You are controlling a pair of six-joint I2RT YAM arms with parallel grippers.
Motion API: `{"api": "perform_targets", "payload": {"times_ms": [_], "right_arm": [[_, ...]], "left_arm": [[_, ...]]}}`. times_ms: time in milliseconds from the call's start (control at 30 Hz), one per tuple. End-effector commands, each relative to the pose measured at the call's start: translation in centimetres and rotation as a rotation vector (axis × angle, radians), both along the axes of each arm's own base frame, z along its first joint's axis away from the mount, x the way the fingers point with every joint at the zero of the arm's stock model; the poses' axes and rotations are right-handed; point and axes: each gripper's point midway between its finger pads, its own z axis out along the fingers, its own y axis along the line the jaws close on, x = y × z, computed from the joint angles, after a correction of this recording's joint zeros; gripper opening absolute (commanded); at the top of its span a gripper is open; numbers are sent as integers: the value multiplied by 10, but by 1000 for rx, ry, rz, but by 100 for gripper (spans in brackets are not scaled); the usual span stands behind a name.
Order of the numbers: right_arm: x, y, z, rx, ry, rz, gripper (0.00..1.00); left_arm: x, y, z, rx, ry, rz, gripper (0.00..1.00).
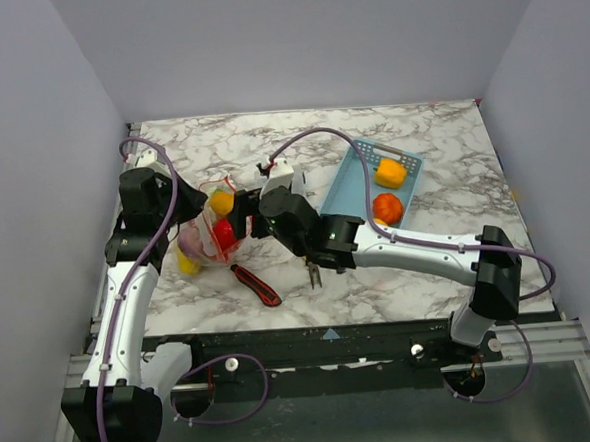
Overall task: Place the food in the zip-top bag and seal the zipper
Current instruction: Place the fake fruit in the zipper food storage bag, then adjust the zipper food storage bag at the center of the board.
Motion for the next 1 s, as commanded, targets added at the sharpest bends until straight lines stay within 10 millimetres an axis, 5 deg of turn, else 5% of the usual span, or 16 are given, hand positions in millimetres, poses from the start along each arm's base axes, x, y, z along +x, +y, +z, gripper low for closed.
{"api": "perform_targets", "payload": {"times_ms": [0,300,700,967], "right_arm": [[4,-4,-21,36,53,-81,73],[11,0,-39,31,83,-139,40],[23,2,-68,-9,119,-174,43],[27,28,-65,43,110,-113,30]], "left_arm": [[4,2,8,3,-33,9,0],[3,1,8,0,-36,5,0],[0,1,12,0,-49,7,0],[0,2,13,2,-56,11,0]]}}
